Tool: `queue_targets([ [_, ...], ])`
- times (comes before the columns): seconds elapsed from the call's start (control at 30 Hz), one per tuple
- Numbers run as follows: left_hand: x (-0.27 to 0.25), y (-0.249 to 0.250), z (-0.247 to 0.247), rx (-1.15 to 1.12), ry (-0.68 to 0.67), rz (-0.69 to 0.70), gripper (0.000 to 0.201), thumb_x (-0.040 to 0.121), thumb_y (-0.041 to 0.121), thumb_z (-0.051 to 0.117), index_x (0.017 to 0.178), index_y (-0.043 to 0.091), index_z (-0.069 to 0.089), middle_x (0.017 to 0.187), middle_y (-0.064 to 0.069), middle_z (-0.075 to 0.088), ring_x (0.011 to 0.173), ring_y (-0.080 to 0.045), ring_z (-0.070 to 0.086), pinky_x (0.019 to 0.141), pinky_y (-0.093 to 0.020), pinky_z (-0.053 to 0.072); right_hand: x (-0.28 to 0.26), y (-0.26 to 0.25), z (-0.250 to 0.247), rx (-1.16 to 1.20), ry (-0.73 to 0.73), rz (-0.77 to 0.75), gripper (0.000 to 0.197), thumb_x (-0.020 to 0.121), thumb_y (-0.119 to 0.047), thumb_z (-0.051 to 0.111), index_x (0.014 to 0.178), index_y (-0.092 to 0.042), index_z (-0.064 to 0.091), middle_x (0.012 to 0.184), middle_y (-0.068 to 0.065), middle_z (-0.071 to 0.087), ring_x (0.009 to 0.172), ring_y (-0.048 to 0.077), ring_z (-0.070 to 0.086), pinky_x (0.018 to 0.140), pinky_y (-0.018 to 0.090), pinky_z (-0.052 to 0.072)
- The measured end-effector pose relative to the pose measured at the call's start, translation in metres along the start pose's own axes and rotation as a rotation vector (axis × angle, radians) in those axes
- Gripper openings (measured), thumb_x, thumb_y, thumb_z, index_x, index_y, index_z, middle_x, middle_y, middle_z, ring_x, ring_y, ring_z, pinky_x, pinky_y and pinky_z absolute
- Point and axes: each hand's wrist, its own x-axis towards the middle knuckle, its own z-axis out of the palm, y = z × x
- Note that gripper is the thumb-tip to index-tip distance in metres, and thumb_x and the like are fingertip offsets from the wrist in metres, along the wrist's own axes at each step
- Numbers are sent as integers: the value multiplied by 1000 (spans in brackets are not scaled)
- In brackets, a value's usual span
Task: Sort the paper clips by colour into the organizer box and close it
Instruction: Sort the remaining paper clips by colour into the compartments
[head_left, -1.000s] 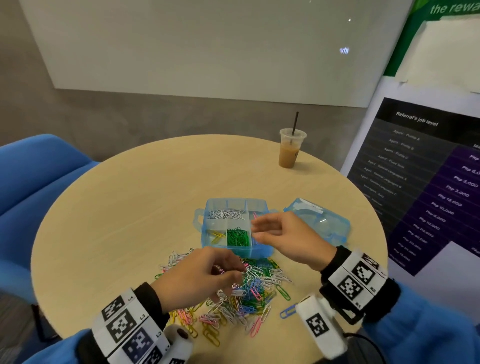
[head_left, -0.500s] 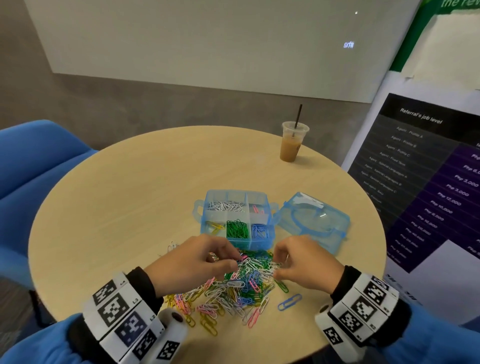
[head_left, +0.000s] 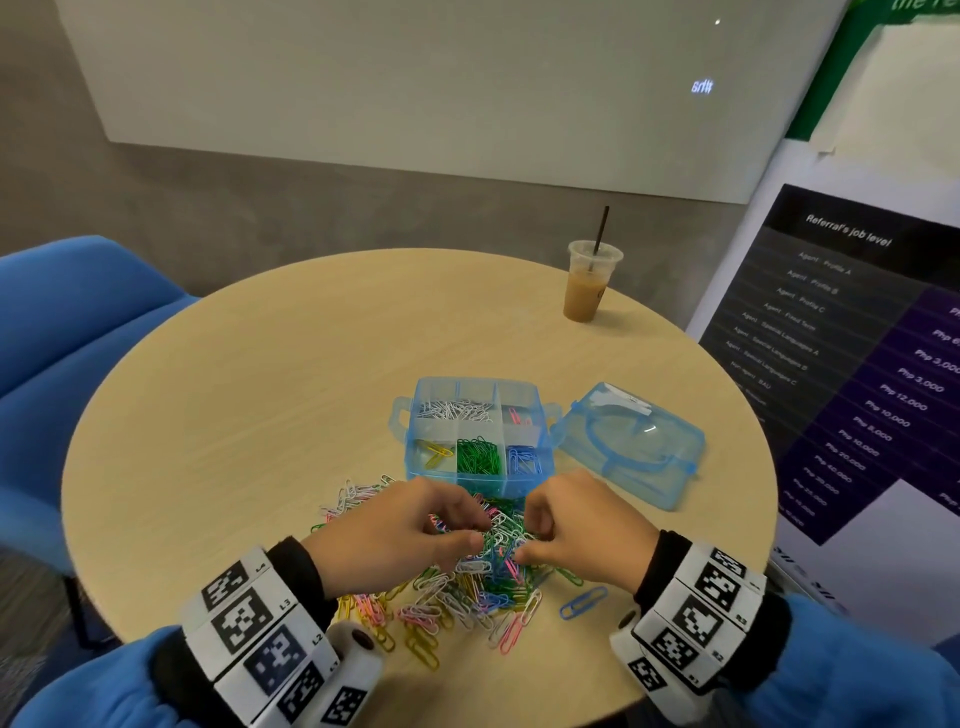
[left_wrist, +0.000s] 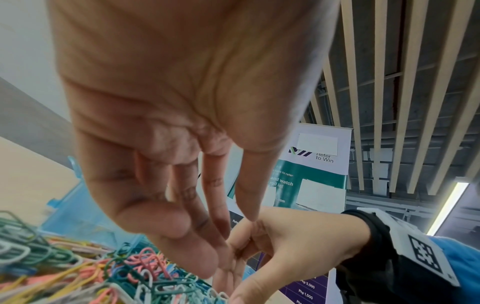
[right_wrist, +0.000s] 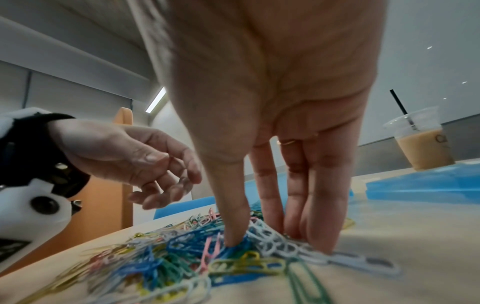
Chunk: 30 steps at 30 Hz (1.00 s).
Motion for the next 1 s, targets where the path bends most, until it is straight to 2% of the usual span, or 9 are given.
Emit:
queue_targets([
  [0.17, -1, -1, 0, -6, -9, 2, 17, 94, 30, 62, 108, 23, 66, 96, 1, 70, 76, -11, 69, 73, -23, 53, 2, -3, -3, 21, -44, -10, 24, 79, -34, 77, 91, -14, 69, 87, 2, 69, 80, 20, 65, 71, 34, 54],
  [0.37, -2, -2, 1, 26, -33, -2, 19, 94, 34, 60, 110, 25, 65, 94, 1, 69, 77, -12, 68, 77, -30, 54, 4, 0, 1, 104, -143, 13, 17, 84, -24, 72, 89, -13, 61, 91, 7, 68, 82, 24, 64, 77, 37, 53],
  [0.47, -2, -1, 1, 34, -38, -7, 21, 94, 35, 60, 112, 25, 65, 92, 3, 68, 77, -10, 68, 77, -29, 54, 6, 3, -1, 165, -192, 14, 19, 86, -22, 71, 92, -5, 63, 83, 7, 64, 72, 16, 55, 70, 30, 48],
  [0.57, -2, -1, 1, 37, -39, -10, 23, 94, 37, 59, 113, 25, 64, 95, 4, 69, 78, -9, 69, 79, -29, 54, 9, 8, -4, 236, -205, 21, 17, 86, -21, 73, 79, -15, 59, 72, -4, 57, 62, 6, 49, 60, 15, 40],
  [0.6, -2, -1, 0, 39, -40, -12, 23, 94, 38, 59, 113, 26, 64, 95, 4, 69, 78, -9, 69, 78, -28, 54, 10, 10, -4, 258, -206, 26, 20, 85, -21, 73, 75, -19, 56, 69, -7, 55, 60, 4, 47, 59, 14, 39],
  [0.77, -2, -4, -1, 30, -37, -17, 20, 95, 39, 58, 112, 29, 63, 96, 4, 70, 80, -11, 69, 81, -35, 54, 13, 21, -7, 345, -257, 22, 21, 87, -22, 72, 74, -25, 55, 69, -8, 56, 62, 7, 50, 66, 26, 46],
  [0.83, -1, -4, 0, 30, -18, -9, 18, 95, 38, 57, 110, 29, 63, 94, 2, 71, 80, -13, 68, 75, -31, 53, 12, 24, -7, 366, -244, 15, 21, 87, -23, 72, 75, -25, 55, 69, -7, 56, 63, 8, 50, 64, 25, 43],
  [0.93, 1, -4, 1, -2, 28, -7, 17, 95, 36, 58, 108, 27, 65, 93, 4, 71, 77, -9, 68, 65, -15, 46, 10, 25, -10, 411, -190, 6, 18, 87, -23, 72, 78, -23, 56, 73, -5, 59, 65, 8, 50, 62, 19, 39],
  [1.0, 2, -5, 2, -27, 49, -20, 17, 95, 36, 58, 108, 27, 65, 93, 5, 70, 76, -8, 68, 61, -14, 45, 8, 23, -13, 459, -146, -16, 15, 87, -22, 72, 81, -20, 58, 75, -1, 62, 66, 9, 53, 63, 21, 42],
])
